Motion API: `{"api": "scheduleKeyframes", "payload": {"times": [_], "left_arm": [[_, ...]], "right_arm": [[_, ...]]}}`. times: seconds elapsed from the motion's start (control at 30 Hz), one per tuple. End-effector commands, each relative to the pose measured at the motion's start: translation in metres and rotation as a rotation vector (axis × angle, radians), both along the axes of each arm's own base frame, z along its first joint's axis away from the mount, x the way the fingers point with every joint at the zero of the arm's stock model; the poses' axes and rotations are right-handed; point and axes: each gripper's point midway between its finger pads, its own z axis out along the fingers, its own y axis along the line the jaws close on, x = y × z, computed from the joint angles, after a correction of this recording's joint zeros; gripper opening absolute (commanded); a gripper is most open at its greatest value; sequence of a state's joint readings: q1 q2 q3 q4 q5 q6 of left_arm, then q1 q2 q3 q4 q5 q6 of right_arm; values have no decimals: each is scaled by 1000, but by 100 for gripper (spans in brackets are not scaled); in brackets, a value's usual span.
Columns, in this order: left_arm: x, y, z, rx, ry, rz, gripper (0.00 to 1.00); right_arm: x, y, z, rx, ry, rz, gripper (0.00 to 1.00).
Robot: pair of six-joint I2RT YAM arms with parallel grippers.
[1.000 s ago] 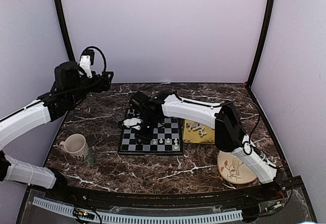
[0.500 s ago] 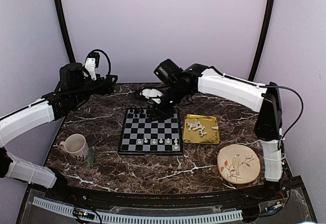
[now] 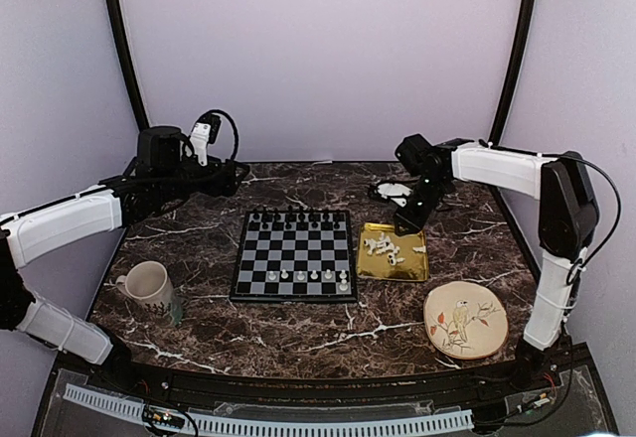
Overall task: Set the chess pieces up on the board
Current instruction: Pick up the knight from the storage box.
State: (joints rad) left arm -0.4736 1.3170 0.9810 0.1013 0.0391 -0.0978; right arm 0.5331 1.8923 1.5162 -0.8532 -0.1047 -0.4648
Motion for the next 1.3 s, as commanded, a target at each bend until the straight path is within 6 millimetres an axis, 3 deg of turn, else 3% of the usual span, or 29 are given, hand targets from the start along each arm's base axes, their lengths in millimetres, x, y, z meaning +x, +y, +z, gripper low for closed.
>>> {"api": "scheduleKeyframes", "payload": {"times": [0.0,0.23,0.83,1.03,1.27], "left_arm": [[-1,-5,15,-24,-17,-35,85],[-3,-8,15,-35,-6,-54,85],[-3,-10,16,-40,-1,-61,84],[-3,-10,13,-42,8,-61,84],[-3,-11,13,-46,11,-61,84]], "right_arm": [[14,-36,0,-168,-77,6,27],[12,-55,-22,-316,-12,81,29],[2,-67,-67,-428,129,117,28],[4,-72,-73,-464,125,114,26],[8,-69,-74,-451,115,90,13]]}}
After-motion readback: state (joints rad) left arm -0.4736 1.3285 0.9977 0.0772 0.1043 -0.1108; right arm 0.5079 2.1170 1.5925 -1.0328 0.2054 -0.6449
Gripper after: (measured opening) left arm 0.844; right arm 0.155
